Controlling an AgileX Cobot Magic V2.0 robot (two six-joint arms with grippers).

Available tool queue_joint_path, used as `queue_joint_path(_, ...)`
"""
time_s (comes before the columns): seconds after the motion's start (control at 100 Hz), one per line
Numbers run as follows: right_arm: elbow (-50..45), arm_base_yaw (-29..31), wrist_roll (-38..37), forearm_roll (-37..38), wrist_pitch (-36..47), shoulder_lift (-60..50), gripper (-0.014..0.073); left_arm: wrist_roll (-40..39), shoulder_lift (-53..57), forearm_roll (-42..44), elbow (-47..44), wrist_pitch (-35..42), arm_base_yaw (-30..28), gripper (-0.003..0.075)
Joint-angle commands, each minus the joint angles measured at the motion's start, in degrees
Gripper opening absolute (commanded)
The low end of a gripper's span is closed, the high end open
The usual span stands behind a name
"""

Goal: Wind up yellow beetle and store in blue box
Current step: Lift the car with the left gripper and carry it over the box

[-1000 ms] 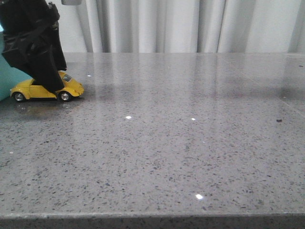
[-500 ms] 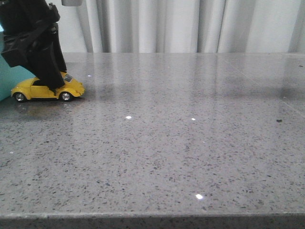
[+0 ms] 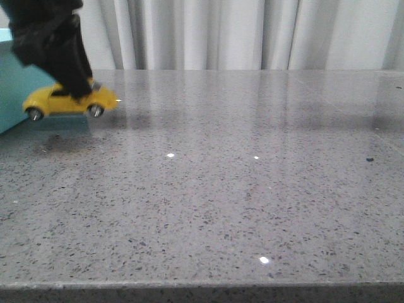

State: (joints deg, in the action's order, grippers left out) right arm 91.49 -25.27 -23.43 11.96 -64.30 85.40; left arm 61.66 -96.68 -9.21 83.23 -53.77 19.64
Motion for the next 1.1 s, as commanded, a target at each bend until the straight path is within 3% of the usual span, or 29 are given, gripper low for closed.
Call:
queue_joint_path(0.0, 1.4, 0.0, 0.5, 1.3, 2.7, -2.5, 0.0498, -3.8, 3.1, -1.0, 5.8, 2.1, 0.3, 0.0095)
queue_joint_path(0.27, 1.4, 0.0, 0.5, 1.3, 2.5, -2.5, 0.0498, -19.9, 5.0, 0.0, 20.5, 2.2, -1.7, 0.0097)
queue_joint_path(0.55, 1.4, 0.0, 0.5, 1.3, 2.2, -2.5, 0.0498, -44.4, 6.0, 3.7, 25.5, -0.4, -13.3, 0.0097)
queue_joint_path(0.82, 1.4, 0.0, 0.5, 1.0, 2.2, -2.5, 0.0498, -49.3, 2.4, 3.7, 25.2, -9.4, -24.1, 0.0097)
queue_joint_path(1.09, 1.4, 0.0, 0.5, 0.9, 2.2, -2.5, 0.0498, -51.8, -4.6, 3.7, 25.2, -14.7, -26.6, 0.0097)
